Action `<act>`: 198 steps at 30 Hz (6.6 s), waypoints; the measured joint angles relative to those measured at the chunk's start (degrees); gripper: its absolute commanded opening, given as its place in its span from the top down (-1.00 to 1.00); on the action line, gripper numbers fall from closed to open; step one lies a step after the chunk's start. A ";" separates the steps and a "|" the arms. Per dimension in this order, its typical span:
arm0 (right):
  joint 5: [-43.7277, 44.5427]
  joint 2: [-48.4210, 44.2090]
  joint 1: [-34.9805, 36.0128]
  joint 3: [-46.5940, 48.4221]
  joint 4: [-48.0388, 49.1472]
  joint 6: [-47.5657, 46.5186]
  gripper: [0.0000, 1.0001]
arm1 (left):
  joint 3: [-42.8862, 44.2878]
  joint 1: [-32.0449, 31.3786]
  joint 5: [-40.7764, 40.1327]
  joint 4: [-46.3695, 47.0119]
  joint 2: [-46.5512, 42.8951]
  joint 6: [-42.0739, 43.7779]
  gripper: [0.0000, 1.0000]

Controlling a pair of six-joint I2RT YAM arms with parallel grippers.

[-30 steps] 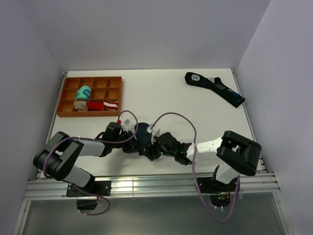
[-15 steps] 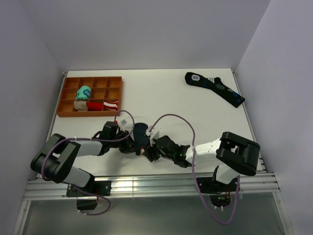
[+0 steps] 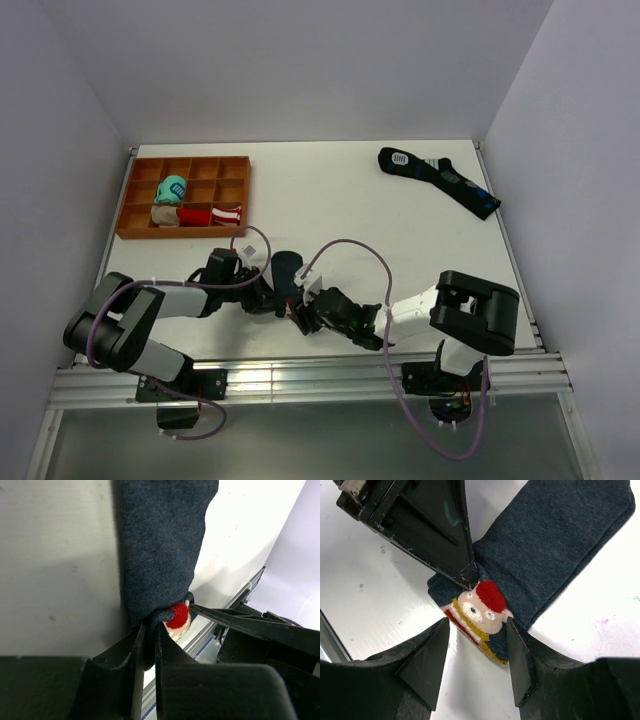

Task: Roll the socks
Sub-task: Roll the sock at the center of the board.

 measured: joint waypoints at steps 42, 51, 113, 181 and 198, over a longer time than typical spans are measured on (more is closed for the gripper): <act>3.30 4.07 4.35 10.38 -13.07 -1.27 0.39 | -3.52 5.55 0.31 -2.14 -5.77 0.42 0.32; -12.76 3.85 -3.43 16.04 -24.11 -0.74 0.39 | -3.87 5.44 -10.38 -6.54 -13.22 4.20 0.31; -60.83 28.94 -23.80 49.33 -75.91 -9.35 0.42 | -17.27 -29.46 -46.29 17.40 -28.20 9.49 0.05; -60.65 29.86 -23.80 50.95 -80.32 -11.34 0.43 | -17.27 -44.96 -65.05 25.14 -18.36 -1.66 0.25; -60.81 30.29 -24.00 51.69 -80.83 -11.61 0.43 | -17.20 -47.39 -70.18 21.09 -16.26 -10.47 0.24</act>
